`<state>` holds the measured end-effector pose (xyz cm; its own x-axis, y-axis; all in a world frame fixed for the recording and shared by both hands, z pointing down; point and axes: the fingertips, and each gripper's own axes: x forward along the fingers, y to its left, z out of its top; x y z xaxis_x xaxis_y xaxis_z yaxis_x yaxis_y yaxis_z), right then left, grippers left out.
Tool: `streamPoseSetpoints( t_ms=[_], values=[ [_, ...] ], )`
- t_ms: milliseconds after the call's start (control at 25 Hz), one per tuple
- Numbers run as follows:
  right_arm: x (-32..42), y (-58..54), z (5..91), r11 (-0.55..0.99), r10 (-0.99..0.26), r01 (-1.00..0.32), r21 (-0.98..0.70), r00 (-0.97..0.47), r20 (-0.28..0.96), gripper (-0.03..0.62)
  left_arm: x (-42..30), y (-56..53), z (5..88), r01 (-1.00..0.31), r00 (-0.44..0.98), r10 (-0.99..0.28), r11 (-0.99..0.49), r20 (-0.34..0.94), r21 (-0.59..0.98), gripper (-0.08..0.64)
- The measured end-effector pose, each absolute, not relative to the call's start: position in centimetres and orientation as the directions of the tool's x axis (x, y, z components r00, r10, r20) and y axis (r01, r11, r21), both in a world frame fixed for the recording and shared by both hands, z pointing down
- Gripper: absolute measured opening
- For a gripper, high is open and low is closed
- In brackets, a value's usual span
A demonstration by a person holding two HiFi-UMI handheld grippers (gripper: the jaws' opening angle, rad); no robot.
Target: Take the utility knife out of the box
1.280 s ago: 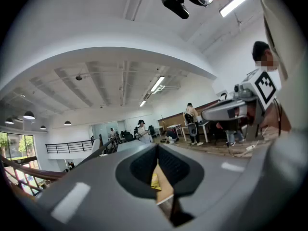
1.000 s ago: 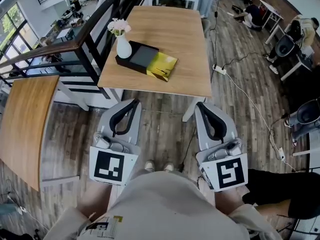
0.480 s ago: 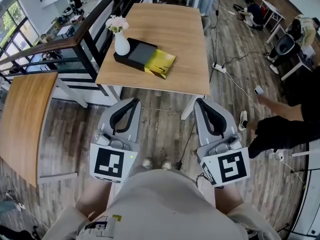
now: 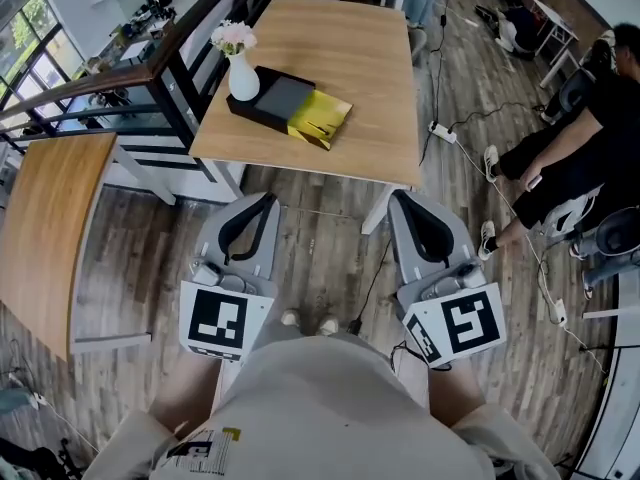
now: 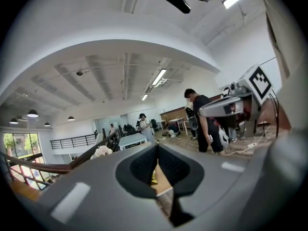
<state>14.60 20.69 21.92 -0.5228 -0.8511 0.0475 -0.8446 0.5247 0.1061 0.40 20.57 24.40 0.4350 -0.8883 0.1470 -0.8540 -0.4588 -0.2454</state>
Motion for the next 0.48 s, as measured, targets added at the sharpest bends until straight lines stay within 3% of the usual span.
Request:
streamPoseSetpoints(
  t_ms=[480],
  values=[
    [16.9, 20.4, 22.8, 0.549, -0.836, -0.831, 0.09, -0.547, 0.046, 0.0, 2.9, 20.8, 24.9, -0.847, 0.419, -0.896, -0.445, 0.15, -0.29, 0.002]
  ],
)
